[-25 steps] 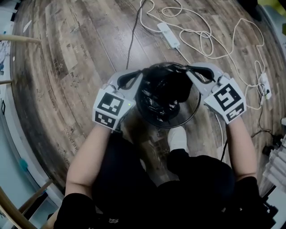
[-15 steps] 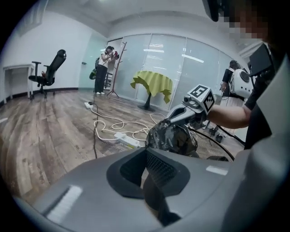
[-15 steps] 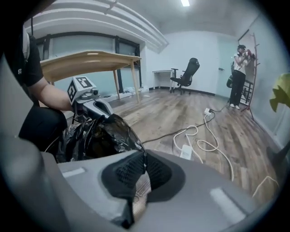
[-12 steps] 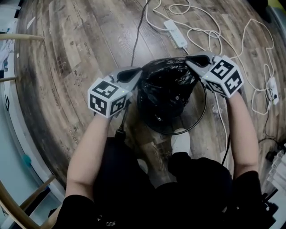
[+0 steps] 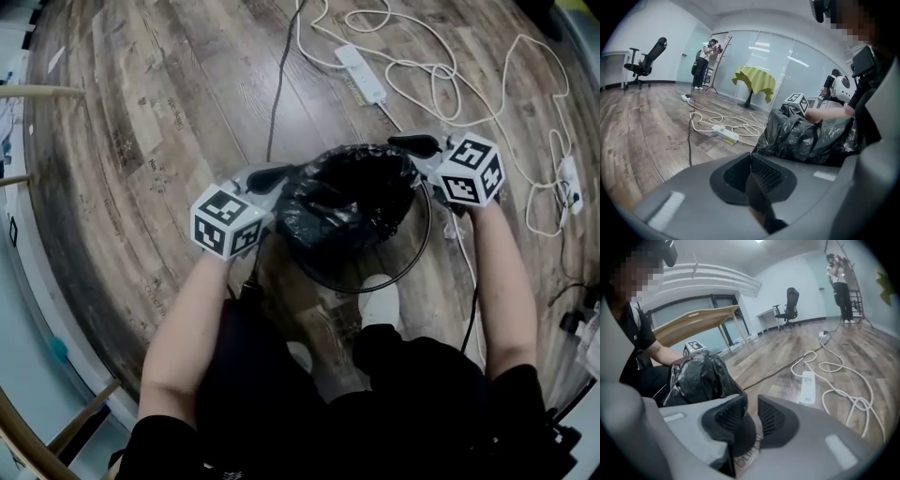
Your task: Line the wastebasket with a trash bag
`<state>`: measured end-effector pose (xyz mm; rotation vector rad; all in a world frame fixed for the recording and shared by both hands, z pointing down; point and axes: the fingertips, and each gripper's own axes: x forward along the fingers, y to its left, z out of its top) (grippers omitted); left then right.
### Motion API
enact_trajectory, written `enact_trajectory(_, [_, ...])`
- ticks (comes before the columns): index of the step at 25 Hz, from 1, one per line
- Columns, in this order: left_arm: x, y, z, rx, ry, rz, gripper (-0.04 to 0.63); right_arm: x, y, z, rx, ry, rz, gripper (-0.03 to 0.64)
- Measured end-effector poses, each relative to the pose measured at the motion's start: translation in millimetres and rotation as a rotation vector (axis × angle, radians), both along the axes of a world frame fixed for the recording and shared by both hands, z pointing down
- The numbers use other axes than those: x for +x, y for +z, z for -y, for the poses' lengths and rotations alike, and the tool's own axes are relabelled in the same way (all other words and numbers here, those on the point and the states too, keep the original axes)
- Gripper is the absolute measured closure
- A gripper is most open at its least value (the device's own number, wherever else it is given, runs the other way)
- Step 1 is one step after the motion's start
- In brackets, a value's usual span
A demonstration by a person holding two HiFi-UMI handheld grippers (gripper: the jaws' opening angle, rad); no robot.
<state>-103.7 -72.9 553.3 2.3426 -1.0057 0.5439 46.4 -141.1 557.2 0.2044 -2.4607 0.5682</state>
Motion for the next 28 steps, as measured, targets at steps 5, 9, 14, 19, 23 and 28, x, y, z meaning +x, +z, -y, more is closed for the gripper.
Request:
enact_trajectory(5, [-21.9,-9.7,3.6,0.059,-0.045,-0.023,0.411,42.9,-54.2,15.5,0.098,0.180,0.046,0.417])
enact_trajectory(9, [-57.8,-34.0,3.8,0.140,-0.122,0.013,0.411,60.0,-101.8,21.0,0.204,0.326,0.073,0.417])
enact_trajectory(14, [-56.3,-102.2,3.2,0.320,-0.109,0.029,0.411,94.4,-118.4,37.9,0.194,0.540,0.073,0.417])
enact_trajectory(19, [9.5,-134.4,-15.7,0.419,0.119,0.102,0.411,77.6,-113.2,18.6,-0.083,0.446,0.230,0.417])
enact_trajectory(23, [40.2,-132.0,-20.0,0.437,0.207,0.137,0.411,91.3,-95.1,6.4,-0.069,0.432,0.122,0.417])
enact_trajectory(28, [51.8,-128.5,-12.5,0.417,0.194,0.129,0.411,113.8,-120.8,6.6,0.056,0.474,0.172,0.417])
